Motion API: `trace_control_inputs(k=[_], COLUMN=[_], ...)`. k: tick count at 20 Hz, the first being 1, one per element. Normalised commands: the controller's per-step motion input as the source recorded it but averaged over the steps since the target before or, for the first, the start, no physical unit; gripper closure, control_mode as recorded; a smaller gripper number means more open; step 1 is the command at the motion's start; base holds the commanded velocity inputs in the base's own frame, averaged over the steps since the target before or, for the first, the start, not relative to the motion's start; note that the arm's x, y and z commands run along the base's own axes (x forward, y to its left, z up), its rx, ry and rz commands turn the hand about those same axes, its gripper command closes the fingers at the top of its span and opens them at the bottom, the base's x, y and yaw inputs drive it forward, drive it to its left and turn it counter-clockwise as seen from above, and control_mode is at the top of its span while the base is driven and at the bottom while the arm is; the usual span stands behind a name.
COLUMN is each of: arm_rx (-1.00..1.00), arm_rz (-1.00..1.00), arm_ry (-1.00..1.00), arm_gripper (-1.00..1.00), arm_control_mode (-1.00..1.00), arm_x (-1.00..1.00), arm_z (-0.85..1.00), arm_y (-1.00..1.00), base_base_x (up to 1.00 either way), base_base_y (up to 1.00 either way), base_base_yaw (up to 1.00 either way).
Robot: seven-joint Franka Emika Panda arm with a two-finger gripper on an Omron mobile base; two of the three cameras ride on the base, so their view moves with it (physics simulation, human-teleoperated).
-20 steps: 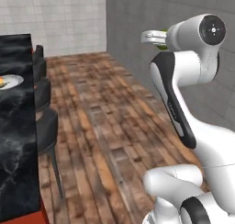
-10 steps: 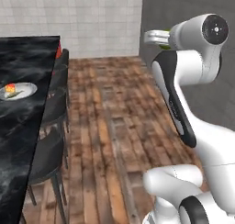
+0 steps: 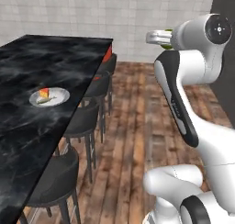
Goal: Take the cheese, fish, and lime from the fridge and place them on the plate on the dining counter to create an appetizer plate.
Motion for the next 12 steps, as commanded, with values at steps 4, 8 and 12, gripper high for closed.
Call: trace_control_inputs(k=[4, 8, 12], arm_rx=[0.0, 0.0, 0.0], arm_rz=[0.0, 0.0, 0.0], arm_ry=[0.0, 0.0, 0.0], arm_gripper=[1.0, 1.0, 1.0], arm_control_mode=[1.0, 1.0, 1.0], arm_x=[0.0, 0.0, 0.0], arm_z=[0.0, 0.0, 0.0], arm_y=[0.0, 0.0, 0.0], base_base_x=[1.0, 1.0, 0.99], base_base_y=[-0.35, -0.43, -0.26], base_base_yaw=[0.52, 0.52, 0.51])
